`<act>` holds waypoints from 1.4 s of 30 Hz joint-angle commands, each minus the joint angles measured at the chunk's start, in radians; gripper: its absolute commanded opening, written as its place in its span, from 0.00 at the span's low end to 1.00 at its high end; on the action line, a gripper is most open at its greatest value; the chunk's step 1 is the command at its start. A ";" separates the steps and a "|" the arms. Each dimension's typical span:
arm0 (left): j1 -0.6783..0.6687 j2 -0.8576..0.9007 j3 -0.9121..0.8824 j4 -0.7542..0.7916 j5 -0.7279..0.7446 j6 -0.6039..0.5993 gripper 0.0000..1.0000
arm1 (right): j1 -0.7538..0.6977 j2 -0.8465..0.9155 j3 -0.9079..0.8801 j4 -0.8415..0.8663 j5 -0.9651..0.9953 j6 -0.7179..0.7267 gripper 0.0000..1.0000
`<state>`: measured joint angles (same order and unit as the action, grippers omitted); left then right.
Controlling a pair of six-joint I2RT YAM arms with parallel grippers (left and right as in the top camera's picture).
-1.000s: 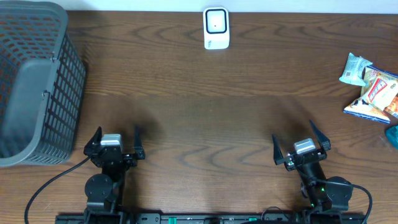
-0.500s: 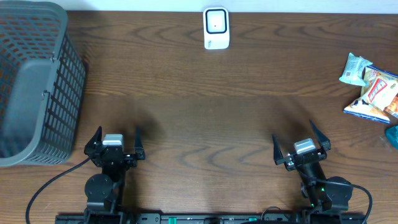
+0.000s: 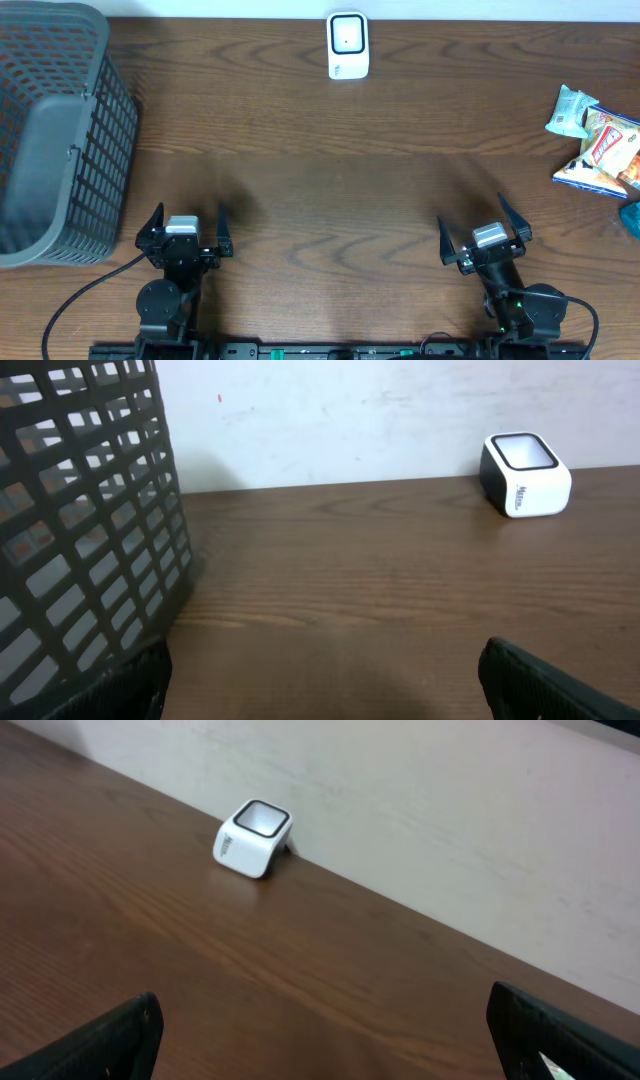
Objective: Scan the item barcode
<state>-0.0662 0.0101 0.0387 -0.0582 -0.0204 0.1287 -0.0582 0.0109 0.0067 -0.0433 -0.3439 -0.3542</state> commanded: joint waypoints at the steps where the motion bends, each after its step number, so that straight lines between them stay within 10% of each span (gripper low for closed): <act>1: 0.005 -0.009 -0.035 -0.013 0.013 0.006 0.98 | 0.000 -0.005 -0.001 -0.002 0.019 -0.009 0.99; 21: 0.005 -0.009 -0.035 -0.013 0.013 0.006 0.98 | 0.000 -0.005 -0.001 -0.013 0.142 0.388 0.99; 42: 0.074 -0.009 -0.035 -0.013 0.013 0.006 0.98 | 0.000 -0.005 -0.001 -0.014 0.151 0.383 0.99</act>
